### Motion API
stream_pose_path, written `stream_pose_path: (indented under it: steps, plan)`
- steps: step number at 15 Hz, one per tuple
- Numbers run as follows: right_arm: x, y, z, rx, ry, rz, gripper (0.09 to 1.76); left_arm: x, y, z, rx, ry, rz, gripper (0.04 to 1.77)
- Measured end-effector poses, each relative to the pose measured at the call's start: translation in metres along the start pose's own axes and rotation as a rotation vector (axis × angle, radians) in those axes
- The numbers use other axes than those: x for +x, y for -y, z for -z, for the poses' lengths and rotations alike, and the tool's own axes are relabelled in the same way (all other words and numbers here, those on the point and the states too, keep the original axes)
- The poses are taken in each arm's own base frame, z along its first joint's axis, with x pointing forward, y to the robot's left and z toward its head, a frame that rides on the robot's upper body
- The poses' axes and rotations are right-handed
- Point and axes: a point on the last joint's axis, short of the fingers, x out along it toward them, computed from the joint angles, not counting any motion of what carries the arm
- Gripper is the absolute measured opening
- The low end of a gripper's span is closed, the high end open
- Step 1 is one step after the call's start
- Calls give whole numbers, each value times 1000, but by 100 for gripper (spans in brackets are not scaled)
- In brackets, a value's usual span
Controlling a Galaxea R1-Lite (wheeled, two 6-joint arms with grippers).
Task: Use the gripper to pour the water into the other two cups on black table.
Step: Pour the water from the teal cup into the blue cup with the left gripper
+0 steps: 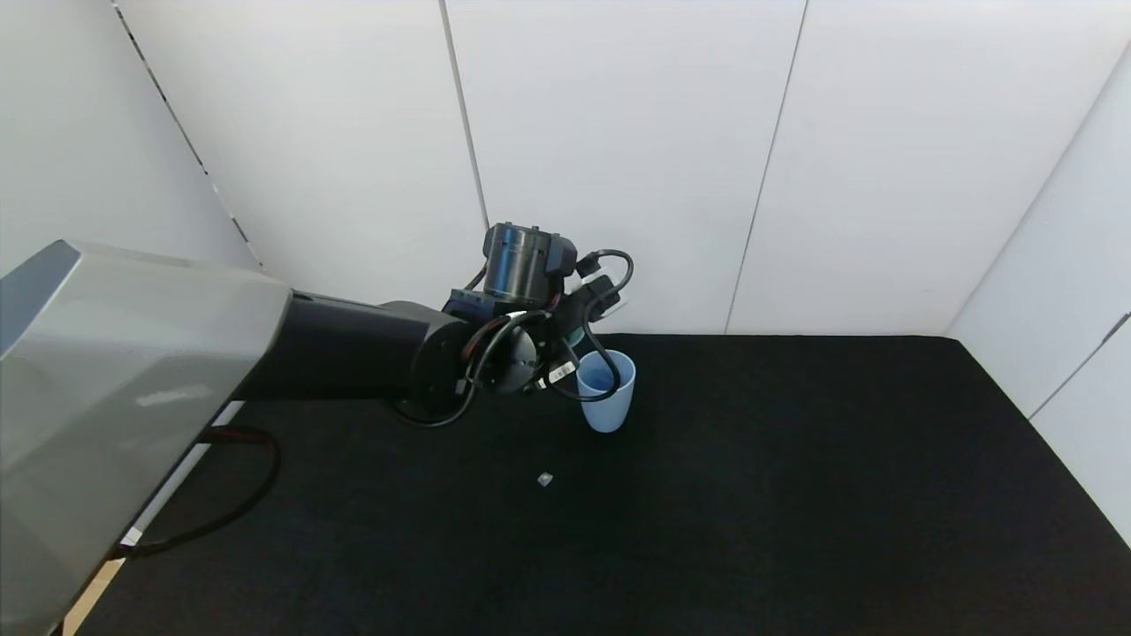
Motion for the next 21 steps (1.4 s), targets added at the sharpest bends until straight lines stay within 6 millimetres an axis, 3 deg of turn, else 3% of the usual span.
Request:
stream_pose_path:
  steps: [8,14,21]
  plan:
    - [0,0,0,0,0,0,171,14,3,-9,240,-37,-67,120]
    - [0,0,0,0,0,0,171,25,7,-26,307,-79,-146,120]
    - [0,0,0,0,0,0,171,47,17,-27,363,-138,-189,120]
